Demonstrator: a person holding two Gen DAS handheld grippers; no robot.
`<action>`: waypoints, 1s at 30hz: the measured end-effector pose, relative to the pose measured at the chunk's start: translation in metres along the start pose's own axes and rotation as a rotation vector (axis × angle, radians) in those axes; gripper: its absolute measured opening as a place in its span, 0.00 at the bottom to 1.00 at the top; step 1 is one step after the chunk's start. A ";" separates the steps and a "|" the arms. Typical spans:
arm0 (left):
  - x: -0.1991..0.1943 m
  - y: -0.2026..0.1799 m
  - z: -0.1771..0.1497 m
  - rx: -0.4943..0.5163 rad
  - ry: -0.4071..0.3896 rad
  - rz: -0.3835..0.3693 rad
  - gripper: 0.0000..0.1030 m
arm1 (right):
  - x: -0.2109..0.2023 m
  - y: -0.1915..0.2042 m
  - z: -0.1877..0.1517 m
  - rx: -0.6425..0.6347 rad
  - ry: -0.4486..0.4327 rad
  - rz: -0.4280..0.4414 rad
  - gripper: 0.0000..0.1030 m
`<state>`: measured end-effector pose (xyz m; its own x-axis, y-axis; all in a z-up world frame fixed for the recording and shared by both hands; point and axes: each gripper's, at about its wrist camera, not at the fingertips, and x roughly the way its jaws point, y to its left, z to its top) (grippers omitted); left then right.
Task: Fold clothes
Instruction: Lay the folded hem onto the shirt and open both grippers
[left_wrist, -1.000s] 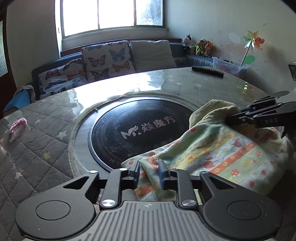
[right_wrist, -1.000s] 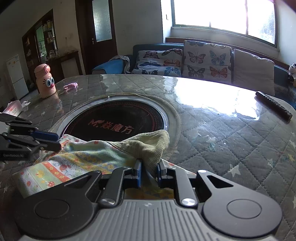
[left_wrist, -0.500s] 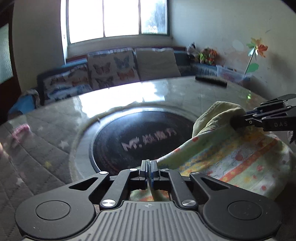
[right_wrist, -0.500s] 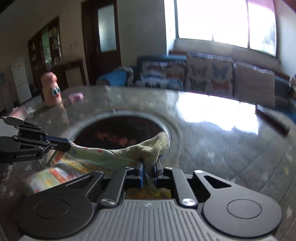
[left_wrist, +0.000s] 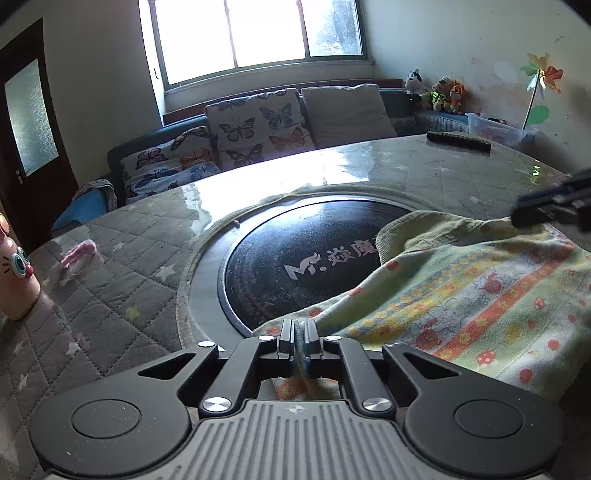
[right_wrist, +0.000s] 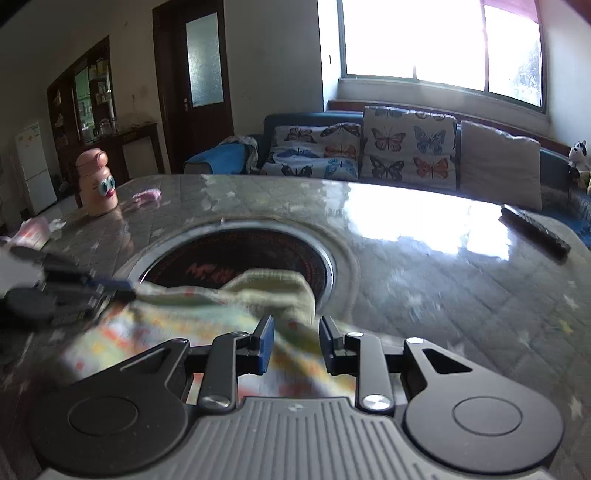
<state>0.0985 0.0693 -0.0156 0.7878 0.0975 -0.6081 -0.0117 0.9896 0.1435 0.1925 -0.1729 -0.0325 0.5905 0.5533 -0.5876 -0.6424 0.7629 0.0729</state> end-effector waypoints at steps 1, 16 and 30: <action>-0.002 0.000 0.001 -0.004 -0.004 0.001 0.08 | -0.003 -0.002 -0.005 0.006 0.010 0.002 0.26; -0.016 -0.033 0.042 0.024 -0.047 -0.165 0.12 | 0.017 -0.038 -0.017 0.140 0.042 -0.045 0.16; 0.044 -0.064 0.047 0.034 0.086 -0.219 0.12 | 0.050 -0.021 0.001 0.105 0.090 0.000 0.16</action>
<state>0.1627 0.0048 -0.0149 0.7138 -0.1092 -0.6918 0.1759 0.9841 0.0262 0.2364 -0.1610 -0.0627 0.5413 0.5248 -0.6569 -0.5849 0.7963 0.1542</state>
